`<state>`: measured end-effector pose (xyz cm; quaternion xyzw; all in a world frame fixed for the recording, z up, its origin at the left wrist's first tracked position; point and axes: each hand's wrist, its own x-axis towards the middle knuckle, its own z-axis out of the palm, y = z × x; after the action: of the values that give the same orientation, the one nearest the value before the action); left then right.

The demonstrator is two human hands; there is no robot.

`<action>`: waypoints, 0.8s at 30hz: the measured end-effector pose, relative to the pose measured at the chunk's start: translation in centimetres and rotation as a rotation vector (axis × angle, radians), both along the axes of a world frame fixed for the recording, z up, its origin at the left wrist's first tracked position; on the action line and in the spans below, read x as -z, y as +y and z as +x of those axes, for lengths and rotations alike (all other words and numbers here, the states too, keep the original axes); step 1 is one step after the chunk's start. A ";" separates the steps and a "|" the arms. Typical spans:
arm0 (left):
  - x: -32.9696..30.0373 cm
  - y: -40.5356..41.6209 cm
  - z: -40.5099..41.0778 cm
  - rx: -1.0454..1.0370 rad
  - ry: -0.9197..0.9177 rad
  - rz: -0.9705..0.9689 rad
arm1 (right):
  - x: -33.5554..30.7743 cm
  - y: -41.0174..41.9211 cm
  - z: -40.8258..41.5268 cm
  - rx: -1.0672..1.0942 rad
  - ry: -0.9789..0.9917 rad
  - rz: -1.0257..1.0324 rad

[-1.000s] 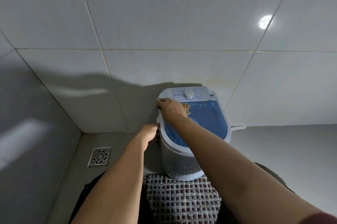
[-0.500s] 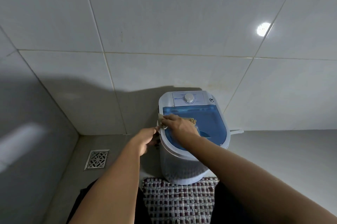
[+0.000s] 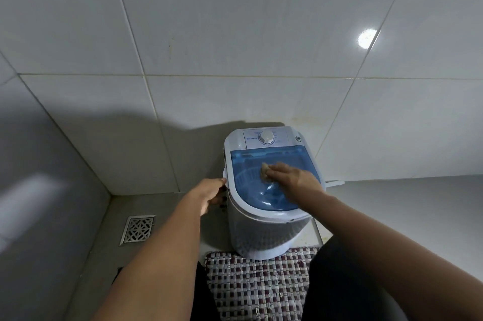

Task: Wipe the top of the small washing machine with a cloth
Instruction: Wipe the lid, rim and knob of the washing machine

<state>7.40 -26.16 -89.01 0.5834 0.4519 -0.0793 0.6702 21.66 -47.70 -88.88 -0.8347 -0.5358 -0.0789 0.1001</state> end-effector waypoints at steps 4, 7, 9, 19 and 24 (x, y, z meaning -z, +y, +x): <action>0.6 0.4 0.3 0.020 0.012 0.033 | -3.5 6.9 -0.1 0.042 -0.103 -0.239; 1.1 0.7 0.6 0.043 0.030 0.079 | -4.3 11.9 1.8 0.178 -0.197 -0.296; 1.0 0.6 0.6 0.035 0.028 0.078 | -4.0 13.5 2.5 0.283 -0.172 -0.323; 0.6 1.5 1.2 0.100 0.025 0.336 | -2.8 5.4 -5.3 0.173 0.417 -0.016; -4.7 0.4 3.2 0.037 -0.296 0.423 | -6.5 3.3 -0.5 0.304 1.334 0.356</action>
<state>10.64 -25.79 -84.27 0.7242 0.3447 0.0908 0.5903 21.12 -44.37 -82.42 -0.7415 -0.2166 0.3501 0.5298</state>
